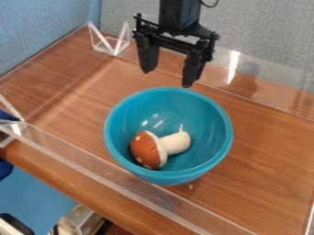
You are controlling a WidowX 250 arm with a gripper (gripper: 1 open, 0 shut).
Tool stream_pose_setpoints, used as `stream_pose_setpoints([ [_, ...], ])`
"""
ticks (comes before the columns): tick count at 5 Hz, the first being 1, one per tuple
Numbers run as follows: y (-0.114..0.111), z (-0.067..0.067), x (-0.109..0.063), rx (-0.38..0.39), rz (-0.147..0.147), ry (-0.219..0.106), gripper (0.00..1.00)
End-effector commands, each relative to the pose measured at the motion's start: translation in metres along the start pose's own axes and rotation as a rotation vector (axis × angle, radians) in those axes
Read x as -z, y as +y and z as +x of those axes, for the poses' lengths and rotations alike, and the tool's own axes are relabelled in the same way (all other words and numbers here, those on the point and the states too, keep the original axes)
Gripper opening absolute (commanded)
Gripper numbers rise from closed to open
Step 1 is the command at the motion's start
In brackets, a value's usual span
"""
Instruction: Remove the mushroom from inside the blue bowl and put it on the table
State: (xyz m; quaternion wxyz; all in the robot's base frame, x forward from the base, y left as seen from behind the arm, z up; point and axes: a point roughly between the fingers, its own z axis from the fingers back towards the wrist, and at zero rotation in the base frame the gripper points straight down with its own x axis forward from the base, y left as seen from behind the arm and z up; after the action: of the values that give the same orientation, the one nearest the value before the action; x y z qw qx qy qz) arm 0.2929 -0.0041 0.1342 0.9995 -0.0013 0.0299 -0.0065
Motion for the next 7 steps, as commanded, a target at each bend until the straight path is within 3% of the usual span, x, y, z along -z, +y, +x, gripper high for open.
stream_pose_setpoints([
  [1,-0.002,-0.005,-0.006,-0.09,-0.003,0.018,1.0],
  [3,-0.006,-0.024,0.001,-0.022,0.017,0.053,1.0],
  [5,-0.021,-0.043,0.039,0.012,0.035,0.095,1.0],
  [6,-0.021,-0.046,0.058,0.015,0.037,0.121,1.0],
  [7,-0.024,-0.045,0.066,0.043,0.044,0.144,1.0],
])
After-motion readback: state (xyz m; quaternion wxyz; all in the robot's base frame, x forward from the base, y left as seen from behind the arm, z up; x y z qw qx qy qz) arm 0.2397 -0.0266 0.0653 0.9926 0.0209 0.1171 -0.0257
